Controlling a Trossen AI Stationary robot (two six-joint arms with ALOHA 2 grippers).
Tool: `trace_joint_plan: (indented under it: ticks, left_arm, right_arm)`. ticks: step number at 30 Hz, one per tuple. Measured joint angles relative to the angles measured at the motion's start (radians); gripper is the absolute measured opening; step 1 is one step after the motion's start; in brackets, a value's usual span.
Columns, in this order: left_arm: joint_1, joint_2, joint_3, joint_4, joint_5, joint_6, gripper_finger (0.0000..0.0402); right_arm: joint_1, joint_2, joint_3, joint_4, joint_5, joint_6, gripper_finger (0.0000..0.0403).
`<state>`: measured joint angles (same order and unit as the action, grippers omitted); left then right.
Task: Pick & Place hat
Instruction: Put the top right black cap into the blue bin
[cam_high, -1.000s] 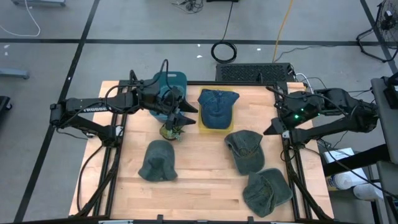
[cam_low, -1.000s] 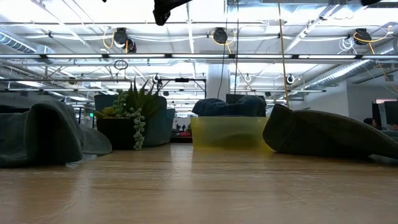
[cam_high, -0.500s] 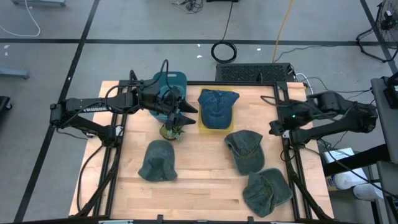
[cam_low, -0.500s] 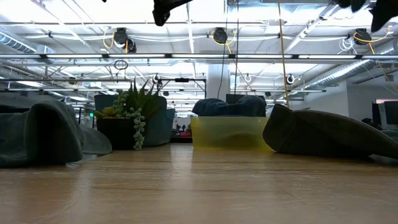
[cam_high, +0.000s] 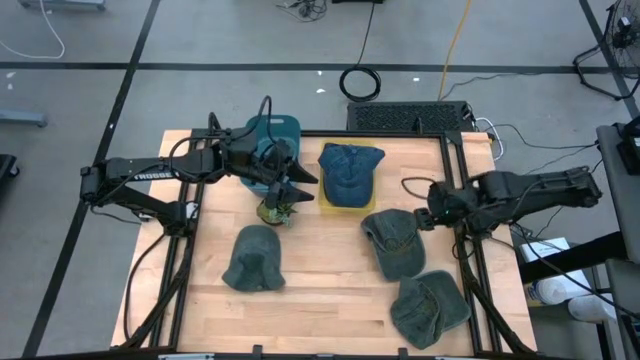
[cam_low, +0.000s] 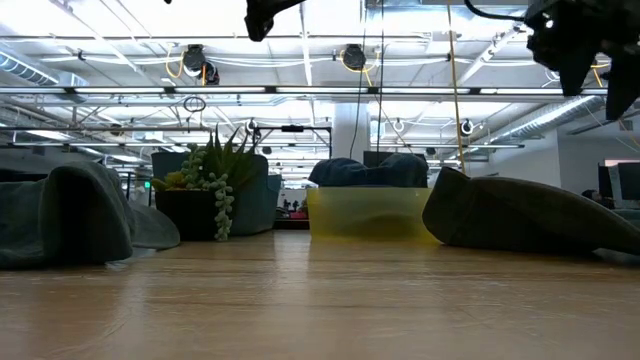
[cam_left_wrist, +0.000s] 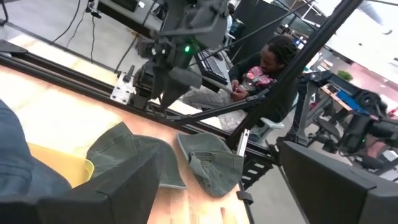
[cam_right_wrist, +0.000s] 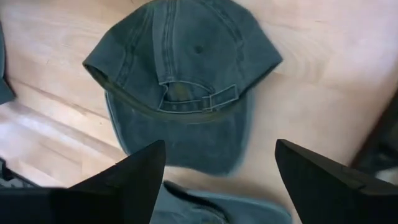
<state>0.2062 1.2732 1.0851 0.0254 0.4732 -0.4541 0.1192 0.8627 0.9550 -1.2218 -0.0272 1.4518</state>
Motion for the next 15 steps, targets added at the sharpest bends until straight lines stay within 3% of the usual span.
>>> trace_joint_plan:
  ticks: [6,15]
  left_arm:
    - [-0.001,0.000,0.000,0.000,0.005,0.004,0.0336]
    - [0.000,0.000,0.000,0.000,0.006,0.004,0.0336]
  right_arm:
    - [0.109,0.000,-0.124,0.139,0.041,0.081,0.0293]
    - [0.216,0.002,-0.250,0.200,0.026,0.204,0.0293]
